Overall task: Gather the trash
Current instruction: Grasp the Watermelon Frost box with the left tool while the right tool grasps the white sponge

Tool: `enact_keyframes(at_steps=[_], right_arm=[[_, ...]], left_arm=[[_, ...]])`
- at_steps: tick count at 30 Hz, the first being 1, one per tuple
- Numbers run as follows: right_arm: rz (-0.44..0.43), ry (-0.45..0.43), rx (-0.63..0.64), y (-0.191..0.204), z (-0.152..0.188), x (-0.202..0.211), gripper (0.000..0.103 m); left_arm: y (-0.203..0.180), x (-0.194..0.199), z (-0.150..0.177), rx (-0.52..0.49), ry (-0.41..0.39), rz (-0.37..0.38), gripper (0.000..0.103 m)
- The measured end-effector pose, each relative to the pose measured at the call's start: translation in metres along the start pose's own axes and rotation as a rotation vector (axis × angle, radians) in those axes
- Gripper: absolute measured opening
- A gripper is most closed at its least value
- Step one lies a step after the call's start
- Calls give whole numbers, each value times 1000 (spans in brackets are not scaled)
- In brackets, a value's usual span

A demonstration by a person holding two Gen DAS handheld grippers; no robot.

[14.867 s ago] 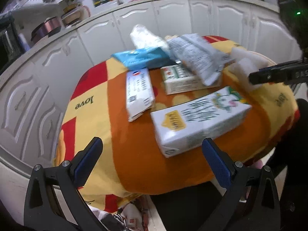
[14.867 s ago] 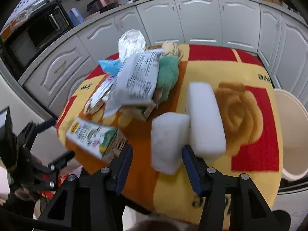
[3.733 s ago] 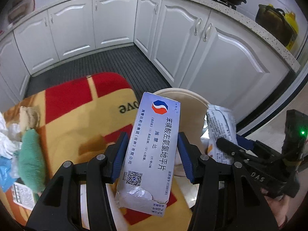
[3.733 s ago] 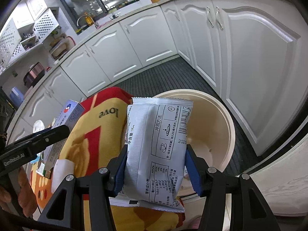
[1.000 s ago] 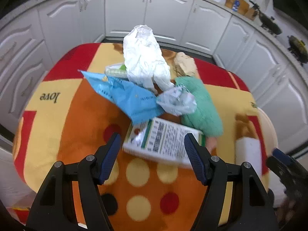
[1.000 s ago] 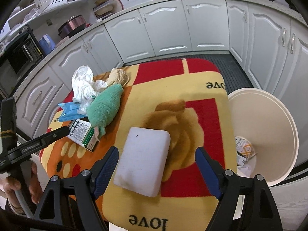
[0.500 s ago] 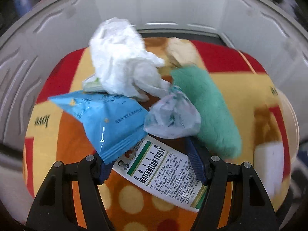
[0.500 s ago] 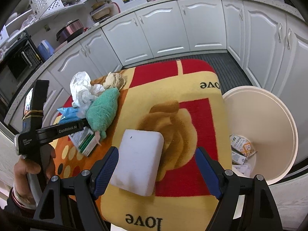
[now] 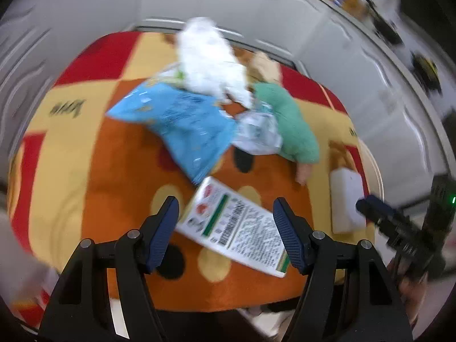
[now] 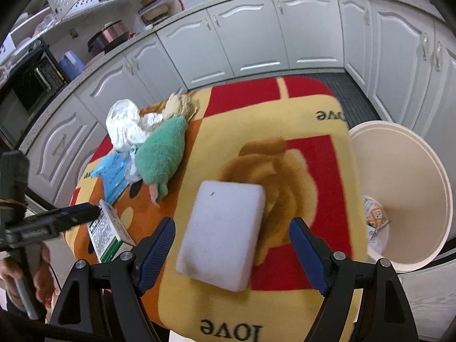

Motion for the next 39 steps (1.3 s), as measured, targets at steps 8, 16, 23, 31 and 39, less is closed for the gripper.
enact_keyframes(at_steps=[8, 16, 23, 31, 39], right_arm=[[2, 44, 43, 12, 12, -16, 82], [0, 39, 25, 5, 10, -12, 82], [8, 49, 19, 4, 10, -16, 82], [13, 44, 24, 4, 8, -17, 83], [31, 37, 91, 3, 14, -32, 63]], left_arm=[[26, 16, 22, 107, -41, -96, 68], [70, 16, 23, 84, -71, -280, 68], [53, -18, 5, 114, -65, -197, 68], [25, -1, 0, 159, -70, -86, 68], [-21, -14, 13, 71, -44, -64, 68]])
Point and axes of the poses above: each gripper's, at about its wrist camera, not at the fingertips, and x roughly against the way its jaws point, y to its left, z to its underside, the point moved 10 cm from there along -x, roughly the way its jaws point, and after that the axes turned 13 degrees about -y, right-handed, at the moved point
